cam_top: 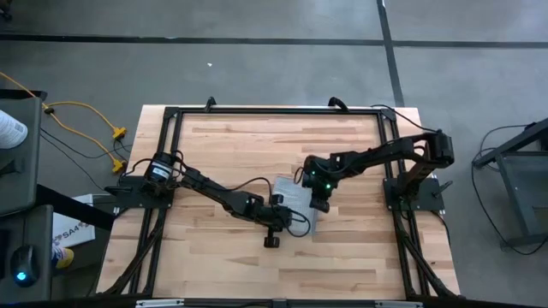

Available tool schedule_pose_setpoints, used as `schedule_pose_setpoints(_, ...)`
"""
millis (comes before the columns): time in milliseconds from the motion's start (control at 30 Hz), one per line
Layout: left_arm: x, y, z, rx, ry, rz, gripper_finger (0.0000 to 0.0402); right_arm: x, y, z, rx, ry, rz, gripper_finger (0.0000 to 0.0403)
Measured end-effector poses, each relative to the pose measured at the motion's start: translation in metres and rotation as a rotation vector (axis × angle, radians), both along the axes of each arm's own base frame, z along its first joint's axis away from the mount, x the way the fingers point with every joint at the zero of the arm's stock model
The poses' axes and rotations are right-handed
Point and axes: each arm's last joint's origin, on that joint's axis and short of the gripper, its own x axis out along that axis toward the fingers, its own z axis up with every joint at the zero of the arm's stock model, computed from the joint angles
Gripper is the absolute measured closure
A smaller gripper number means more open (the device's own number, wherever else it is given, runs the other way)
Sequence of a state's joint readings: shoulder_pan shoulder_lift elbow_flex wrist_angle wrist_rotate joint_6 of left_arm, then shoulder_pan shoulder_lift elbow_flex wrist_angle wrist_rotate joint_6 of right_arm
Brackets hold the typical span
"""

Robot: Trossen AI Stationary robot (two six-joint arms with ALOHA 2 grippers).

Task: Fold microfiber towels
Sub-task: Fold the gray towel on the table

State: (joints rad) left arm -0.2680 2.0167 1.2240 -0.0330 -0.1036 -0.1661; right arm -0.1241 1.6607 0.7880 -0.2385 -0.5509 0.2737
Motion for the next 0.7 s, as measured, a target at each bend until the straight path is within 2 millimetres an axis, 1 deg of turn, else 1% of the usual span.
schedule_pose_setpoints(100, 0.0, 0.0, 0.0, 0.0, 0.001, 0.0, 0.0401, 0.0, 0.008, -0.001, -0.044, 0.009, 0.007, 0.04)
schedule_pose_setpoints(200, 0.0, 0.0, 0.0, 0.0, 0.001, 0.0, 0.0401, 0.002, 0.009, -0.004, -0.098, 0.014, -0.005, 0.04)
schedule_pose_setpoints(300, 0.0, 0.0, 0.0, -0.001, -0.001, 0.0, 0.0401, 0.003, 0.007, -0.014, -0.11, 0.047, -0.008, 0.04)
schedule_pose_setpoints(500, 0.002, -0.001, -0.003, -0.021, -0.015, 0.016, 0.0401, 0.012, 0.001, -0.034, -0.051, 0.028, 0.016, 0.04)
schedule_pose_setpoints(600, 0.003, -0.001, -0.002, -0.029, -0.015, 0.014, 0.0401, 0.015, 0.0, -0.032, -0.098, 0.009, 0.029, 0.04)
schedule_pose_setpoints(700, 0.003, -0.001, -0.003, -0.028, -0.016, 0.014, 0.0401, 0.022, -0.003, -0.026, -0.172, -0.01, 0.048, 0.04)
